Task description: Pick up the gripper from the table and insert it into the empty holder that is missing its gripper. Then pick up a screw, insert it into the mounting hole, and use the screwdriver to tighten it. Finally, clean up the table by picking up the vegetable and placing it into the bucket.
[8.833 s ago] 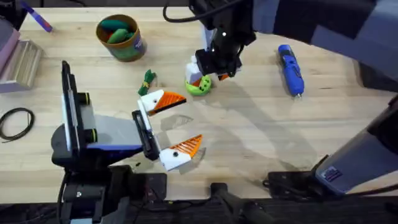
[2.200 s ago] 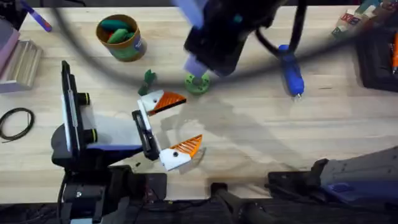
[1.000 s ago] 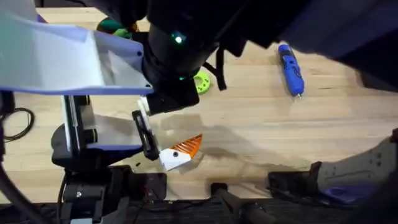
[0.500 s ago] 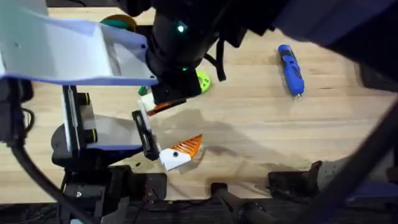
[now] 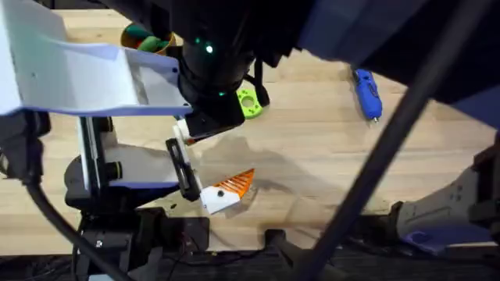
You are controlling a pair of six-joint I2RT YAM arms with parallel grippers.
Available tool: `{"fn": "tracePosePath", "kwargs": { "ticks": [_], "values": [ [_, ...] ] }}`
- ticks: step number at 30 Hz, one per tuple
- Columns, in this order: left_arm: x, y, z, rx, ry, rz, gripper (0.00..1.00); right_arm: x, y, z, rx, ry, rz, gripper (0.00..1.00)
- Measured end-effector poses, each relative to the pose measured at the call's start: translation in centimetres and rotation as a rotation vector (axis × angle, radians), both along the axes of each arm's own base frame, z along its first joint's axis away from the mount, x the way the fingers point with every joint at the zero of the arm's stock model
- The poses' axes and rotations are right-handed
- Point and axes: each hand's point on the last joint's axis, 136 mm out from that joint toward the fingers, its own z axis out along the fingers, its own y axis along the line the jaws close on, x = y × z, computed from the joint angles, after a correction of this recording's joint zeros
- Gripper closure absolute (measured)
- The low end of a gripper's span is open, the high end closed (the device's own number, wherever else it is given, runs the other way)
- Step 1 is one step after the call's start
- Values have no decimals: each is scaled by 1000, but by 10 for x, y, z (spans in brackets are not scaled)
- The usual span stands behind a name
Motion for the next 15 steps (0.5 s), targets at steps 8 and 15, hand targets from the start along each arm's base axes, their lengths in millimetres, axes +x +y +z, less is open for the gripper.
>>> {"fn": "tracePosePath", "kwargs": {
  "ticks": [8, 15],
  "values": [
    [0, 0, 0, 0, 0, 0, 15, -3, 1, 0, 5, 9, 10, 995],
    [0, 0, 0, 0, -1, 0, 16, -3, 1, -2, -3, 12, 12, 995]
  ]
}}
